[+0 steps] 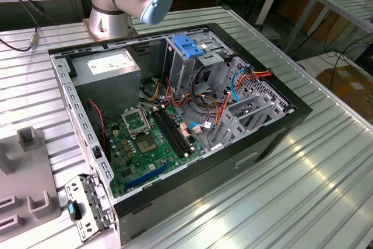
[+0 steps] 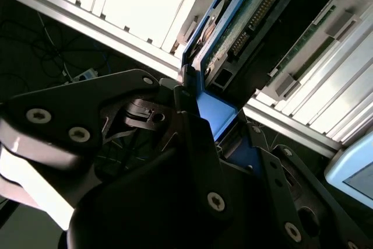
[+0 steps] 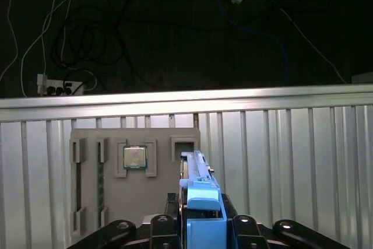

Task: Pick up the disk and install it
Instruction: 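Pick up the disk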

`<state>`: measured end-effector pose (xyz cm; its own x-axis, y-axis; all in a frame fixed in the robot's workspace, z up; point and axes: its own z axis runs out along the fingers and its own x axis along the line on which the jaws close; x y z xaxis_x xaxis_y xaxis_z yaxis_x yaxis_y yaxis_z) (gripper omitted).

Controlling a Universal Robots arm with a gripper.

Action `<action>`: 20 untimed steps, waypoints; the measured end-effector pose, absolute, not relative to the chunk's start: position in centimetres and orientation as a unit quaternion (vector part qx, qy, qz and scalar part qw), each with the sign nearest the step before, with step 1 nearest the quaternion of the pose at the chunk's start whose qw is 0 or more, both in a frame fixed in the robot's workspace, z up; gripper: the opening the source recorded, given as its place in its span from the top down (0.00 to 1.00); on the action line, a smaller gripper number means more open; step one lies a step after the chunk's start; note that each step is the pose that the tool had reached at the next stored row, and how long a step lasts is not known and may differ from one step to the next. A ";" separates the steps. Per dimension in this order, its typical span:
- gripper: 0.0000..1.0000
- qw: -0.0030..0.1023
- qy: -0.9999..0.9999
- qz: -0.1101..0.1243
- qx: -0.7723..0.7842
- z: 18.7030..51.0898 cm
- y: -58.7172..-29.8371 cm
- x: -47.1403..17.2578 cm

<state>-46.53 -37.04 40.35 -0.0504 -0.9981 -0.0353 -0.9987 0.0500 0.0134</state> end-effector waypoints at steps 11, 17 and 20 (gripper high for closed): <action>0.63 0.008 0.725 0.017 -0.689 40.9 -37.0 -46.5; 0.63 0.008 0.725 0.017 -0.689 41.4 -37.0 -46.5; 0.63 0.008 0.725 0.017 -0.689 41.6 -37.0 -46.5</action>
